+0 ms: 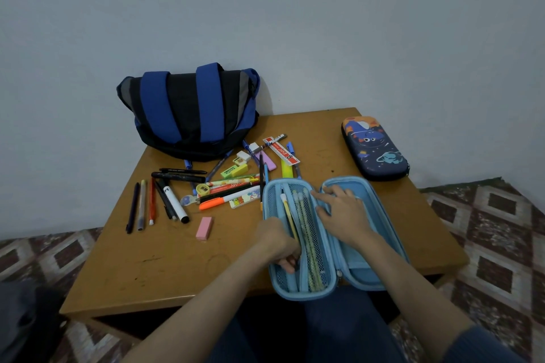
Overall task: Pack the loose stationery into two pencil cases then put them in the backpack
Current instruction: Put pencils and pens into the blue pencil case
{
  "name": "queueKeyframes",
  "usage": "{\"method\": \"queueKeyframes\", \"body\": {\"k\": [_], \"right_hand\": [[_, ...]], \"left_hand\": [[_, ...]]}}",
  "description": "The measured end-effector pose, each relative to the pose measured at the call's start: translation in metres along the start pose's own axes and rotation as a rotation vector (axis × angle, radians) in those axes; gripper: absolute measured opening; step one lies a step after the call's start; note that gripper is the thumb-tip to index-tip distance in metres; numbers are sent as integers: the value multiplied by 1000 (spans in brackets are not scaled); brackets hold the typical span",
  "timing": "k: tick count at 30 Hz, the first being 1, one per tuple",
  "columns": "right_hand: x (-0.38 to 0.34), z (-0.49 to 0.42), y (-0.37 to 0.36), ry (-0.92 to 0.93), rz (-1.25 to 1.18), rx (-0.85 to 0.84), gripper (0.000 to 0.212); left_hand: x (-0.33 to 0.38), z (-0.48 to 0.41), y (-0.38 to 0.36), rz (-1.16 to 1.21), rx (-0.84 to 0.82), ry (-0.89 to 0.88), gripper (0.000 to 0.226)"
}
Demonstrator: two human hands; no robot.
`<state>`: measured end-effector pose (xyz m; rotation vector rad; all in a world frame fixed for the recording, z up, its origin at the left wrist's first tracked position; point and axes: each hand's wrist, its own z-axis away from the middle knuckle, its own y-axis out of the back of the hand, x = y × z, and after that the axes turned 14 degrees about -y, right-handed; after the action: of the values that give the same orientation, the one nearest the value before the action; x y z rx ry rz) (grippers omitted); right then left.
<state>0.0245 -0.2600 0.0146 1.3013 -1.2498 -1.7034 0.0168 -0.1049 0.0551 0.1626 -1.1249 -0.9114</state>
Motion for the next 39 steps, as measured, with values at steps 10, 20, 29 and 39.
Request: {"method": "queueKeyframes", "body": {"k": [10, 20, 29, 39], "right_hand": [[-1, -4, -2, -24, -40, 40, 50], [1, -6, -4, -19, -81, 53, 46], [3, -3, -2, 16, -31, 3, 43], [1, -1, -2, 3, -37, 30, 41]], "left_hand": [[-9, 3, -4, 207, 255, -201, 19], [-8, 5, -11, 10, 354, -290, 17], [-18, 8, -13, 79, 363, -346, 21], [-14, 5, 14, 347, 328, -326, 13]]}}
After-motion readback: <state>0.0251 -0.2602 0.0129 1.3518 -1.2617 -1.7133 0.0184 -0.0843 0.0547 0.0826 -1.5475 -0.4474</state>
